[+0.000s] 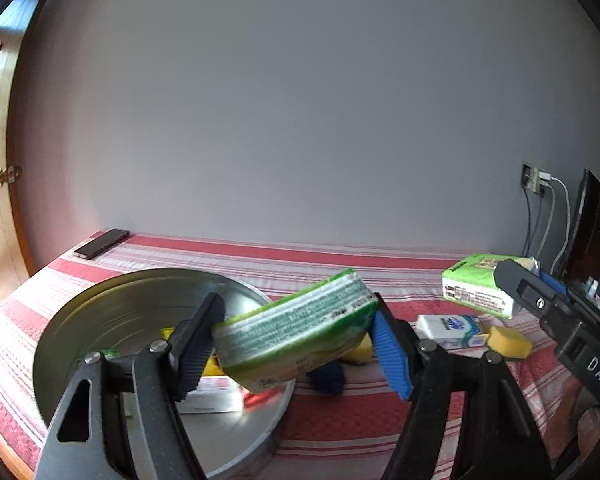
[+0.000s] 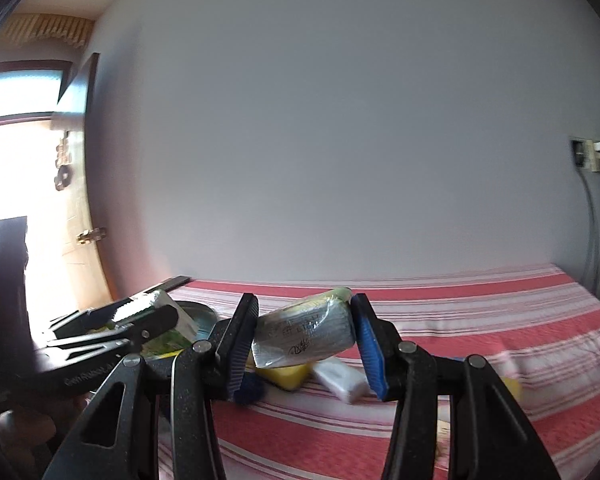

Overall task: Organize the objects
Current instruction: 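Carry the white soap bar and green tissue pack over the silver basin with both tools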

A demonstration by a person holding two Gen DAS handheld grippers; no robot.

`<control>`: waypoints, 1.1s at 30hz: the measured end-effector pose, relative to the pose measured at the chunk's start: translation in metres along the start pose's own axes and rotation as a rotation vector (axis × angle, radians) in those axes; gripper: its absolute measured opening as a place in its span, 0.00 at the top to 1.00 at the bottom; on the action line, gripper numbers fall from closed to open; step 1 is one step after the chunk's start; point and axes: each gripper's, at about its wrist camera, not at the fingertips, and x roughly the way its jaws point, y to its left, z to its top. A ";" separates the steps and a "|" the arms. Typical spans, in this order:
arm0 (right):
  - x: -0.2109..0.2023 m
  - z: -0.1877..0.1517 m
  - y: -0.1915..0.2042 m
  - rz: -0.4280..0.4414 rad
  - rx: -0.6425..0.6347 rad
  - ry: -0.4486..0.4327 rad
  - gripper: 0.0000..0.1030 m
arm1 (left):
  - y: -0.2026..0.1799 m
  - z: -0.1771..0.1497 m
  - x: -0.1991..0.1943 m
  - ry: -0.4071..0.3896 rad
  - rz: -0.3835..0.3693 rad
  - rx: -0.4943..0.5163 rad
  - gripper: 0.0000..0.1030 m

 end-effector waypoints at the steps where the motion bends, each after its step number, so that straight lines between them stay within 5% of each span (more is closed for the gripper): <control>1: 0.003 0.001 0.004 0.013 -0.002 0.005 0.51 | 0.006 0.000 0.001 0.002 0.007 -0.010 0.30; 17: 0.069 0.017 0.059 0.173 -0.057 0.099 0.51 | 0.072 -0.001 0.004 0.024 0.140 -0.075 0.30; 33: 0.126 0.011 0.116 0.237 -0.122 0.194 0.51 | 0.120 -0.009 0.015 0.068 0.221 -0.129 0.30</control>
